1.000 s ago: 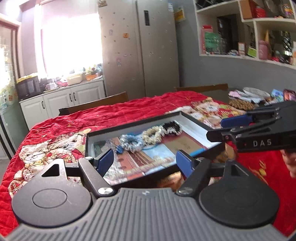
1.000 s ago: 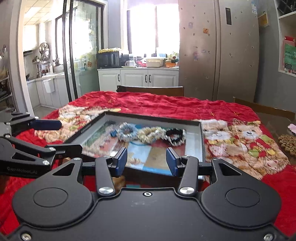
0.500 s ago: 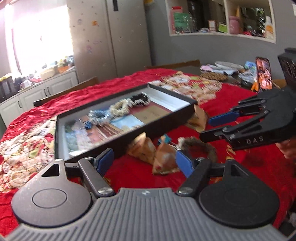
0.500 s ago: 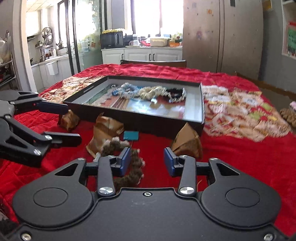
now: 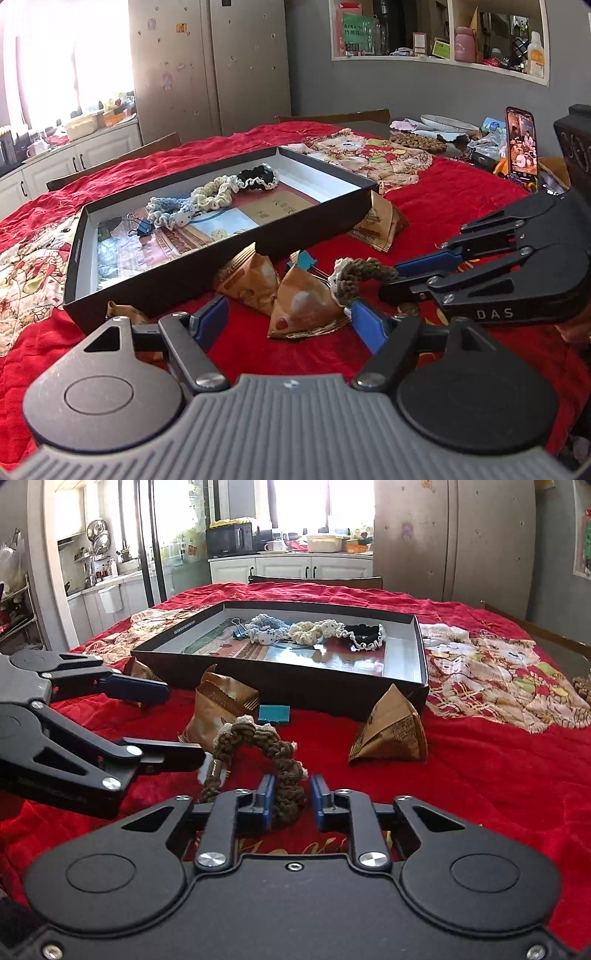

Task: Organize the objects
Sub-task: 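Close the right gripper on the brown braided scrunchie, then grasp the brown paper snack packet with left gripper while right gripper holds the scrunchie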

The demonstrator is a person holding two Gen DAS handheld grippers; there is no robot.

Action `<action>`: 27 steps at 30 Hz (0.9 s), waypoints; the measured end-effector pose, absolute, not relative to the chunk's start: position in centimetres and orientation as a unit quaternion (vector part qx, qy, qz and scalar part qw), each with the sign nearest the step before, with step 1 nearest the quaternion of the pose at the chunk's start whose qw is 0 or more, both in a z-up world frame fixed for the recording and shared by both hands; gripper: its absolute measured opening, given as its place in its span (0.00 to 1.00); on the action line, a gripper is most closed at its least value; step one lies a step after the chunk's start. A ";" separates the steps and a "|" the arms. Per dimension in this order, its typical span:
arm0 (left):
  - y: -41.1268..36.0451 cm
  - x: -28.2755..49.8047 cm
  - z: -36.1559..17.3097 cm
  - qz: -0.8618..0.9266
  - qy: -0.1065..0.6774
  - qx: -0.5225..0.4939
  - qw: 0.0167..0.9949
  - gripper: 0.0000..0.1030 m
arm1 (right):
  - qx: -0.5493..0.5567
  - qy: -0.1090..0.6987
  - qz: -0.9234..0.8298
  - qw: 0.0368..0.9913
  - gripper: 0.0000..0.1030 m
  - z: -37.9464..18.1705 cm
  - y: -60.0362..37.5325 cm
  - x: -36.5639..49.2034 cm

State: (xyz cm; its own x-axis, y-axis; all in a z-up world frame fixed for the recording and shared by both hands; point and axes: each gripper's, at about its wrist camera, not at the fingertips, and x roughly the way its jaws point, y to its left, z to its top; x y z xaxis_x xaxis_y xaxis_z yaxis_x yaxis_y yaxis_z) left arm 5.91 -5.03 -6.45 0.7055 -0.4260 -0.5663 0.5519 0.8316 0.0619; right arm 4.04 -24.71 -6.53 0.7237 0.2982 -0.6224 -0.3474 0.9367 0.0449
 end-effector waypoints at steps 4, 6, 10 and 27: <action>-5.4 6.1 -6.7 -0.263 0.279 0.111 0.917 0.80 | -0.039 0.324 0.170 0.930 0.12 -6.4 -24.9 3.8; -5.5 6.3 -6.8 -0.262 0.282 0.107 0.917 0.80 | -0.045 0.322 0.163 0.932 0.12 -6.3 -25.1 3.6; -6.0 6.4 -7.0 -0.251 0.288 0.105 0.918 0.78 | -0.053 0.316 0.148 0.936 0.12 -5.9 -25.6 3.3; -7.0 7.9 -7.6 -0.214 0.326 0.048 0.920 0.69 | -0.043 0.311 0.150 0.938 0.12 -6.0 -26.6 2.9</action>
